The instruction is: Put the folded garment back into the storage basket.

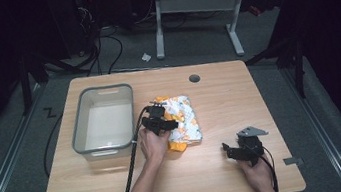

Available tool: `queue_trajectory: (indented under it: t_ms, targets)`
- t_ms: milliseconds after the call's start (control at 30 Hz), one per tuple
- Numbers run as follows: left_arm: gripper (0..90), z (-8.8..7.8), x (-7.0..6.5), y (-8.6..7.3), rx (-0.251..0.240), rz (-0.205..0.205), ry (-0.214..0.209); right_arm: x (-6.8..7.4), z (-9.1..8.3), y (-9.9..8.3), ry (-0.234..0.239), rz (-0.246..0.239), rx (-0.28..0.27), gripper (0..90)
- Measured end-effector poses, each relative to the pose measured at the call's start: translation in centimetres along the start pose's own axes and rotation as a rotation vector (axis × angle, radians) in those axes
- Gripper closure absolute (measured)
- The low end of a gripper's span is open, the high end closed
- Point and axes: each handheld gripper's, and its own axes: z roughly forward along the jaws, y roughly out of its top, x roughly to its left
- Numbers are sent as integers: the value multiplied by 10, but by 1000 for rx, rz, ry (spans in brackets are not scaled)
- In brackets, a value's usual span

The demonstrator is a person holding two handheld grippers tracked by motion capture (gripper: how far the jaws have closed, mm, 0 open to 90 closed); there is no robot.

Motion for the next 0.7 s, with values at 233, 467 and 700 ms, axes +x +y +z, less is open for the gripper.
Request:
queue_trajectory:
  t_ms: [233, 467, 700]
  targets:
    - [227, 11, 3, -3, 30, 1, -13, 0, 0, 0, 0, 0, 0, 270]
    - [404, 9, -2, -4, 15, 66, -32, 0, 0, 0, 0, 0, 0, 269]
    - [628, 7, -3, -4, 8, 72, -71, 0, 0, 0, 0, 0, 0, 270]
